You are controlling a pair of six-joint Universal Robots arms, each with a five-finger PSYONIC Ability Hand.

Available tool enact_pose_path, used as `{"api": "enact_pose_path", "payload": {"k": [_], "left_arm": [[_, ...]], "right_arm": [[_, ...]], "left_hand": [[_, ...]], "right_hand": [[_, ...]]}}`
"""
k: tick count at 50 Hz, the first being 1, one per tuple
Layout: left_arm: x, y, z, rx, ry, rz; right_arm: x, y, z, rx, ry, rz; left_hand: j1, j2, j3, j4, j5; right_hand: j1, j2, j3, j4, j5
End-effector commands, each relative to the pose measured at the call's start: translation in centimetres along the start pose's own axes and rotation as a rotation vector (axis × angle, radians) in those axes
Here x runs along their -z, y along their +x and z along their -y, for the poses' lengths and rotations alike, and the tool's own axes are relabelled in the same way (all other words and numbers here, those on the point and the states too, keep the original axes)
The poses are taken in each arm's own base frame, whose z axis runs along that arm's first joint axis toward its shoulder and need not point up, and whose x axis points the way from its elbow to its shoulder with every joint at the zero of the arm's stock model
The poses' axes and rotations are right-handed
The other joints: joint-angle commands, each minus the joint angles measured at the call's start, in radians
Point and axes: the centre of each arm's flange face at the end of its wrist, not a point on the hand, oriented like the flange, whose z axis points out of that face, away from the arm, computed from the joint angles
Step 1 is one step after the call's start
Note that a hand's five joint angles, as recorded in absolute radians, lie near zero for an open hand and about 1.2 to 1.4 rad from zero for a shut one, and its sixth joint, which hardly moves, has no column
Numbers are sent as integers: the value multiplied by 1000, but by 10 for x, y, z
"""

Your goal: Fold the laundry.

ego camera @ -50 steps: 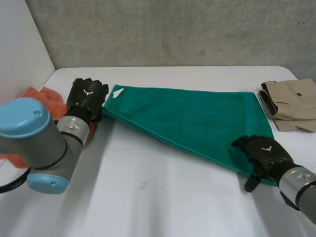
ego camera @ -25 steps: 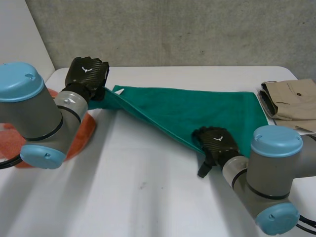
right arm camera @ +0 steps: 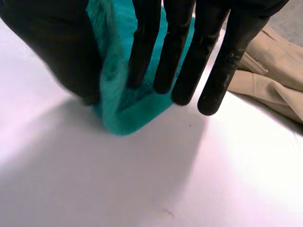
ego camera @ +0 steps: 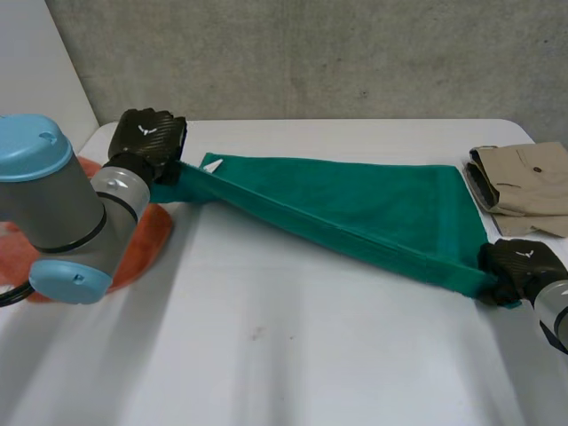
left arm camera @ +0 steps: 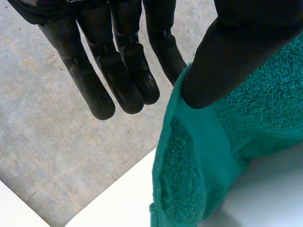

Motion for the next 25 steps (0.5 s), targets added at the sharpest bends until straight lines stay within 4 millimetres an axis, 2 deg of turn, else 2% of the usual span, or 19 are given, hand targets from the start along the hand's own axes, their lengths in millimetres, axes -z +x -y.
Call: {"api": "enact_pose_path", "payload": {"k": [1,6,10,11,13,17,18,21,22,25], "left_arm": [[9,3,-11,-5,-86,-29],[32,10,-23,-18,-217,-84],[65,10,-22,-73,-331,-138],[81,12,-25,-115,-388,-175],[98,13,-29,-168,-444,-213],[140,17,-37,-321,-555,-320],[157,19,-40,-370,-593,-366],[183,22,-41,-435,-638,-435],[197,23,-42,-466,-660,-469],[211,24,-39,-497,-661,-496]], "right_arm": [[6,-1,7,21,-37,29],[23,3,27,112,-50,47],[44,1,40,267,-86,121],[48,3,43,294,-94,131],[61,13,48,353,-138,142],[84,20,50,411,-237,191],[88,19,50,419,-259,212],[104,13,49,458,-334,318],[107,12,49,463,-349,343],[112,18,48,475,-385,372]], "left_hand": [[260,197,202,193,242],[260,197,202,193,242],[260,197,202,193,242],[260,197,202,193,242],[260,197,202,193,242],[260,197,202,193,242],[260,197,202,193,242],[260,197,202,193,242],[260,197,202,193,242],[260,197,202,193,242]], "right_hand": [[523,373,379,378,415],[523,373,379,378,415],[523,373,379,378,415],[523,373,379,378,415],[523,373,379,378,415],[523,373,379,378,415],[523,373,379,378,415],[523,373,379,378,415],[523,373,379,378,415],[523,373,379,378,415]]}}
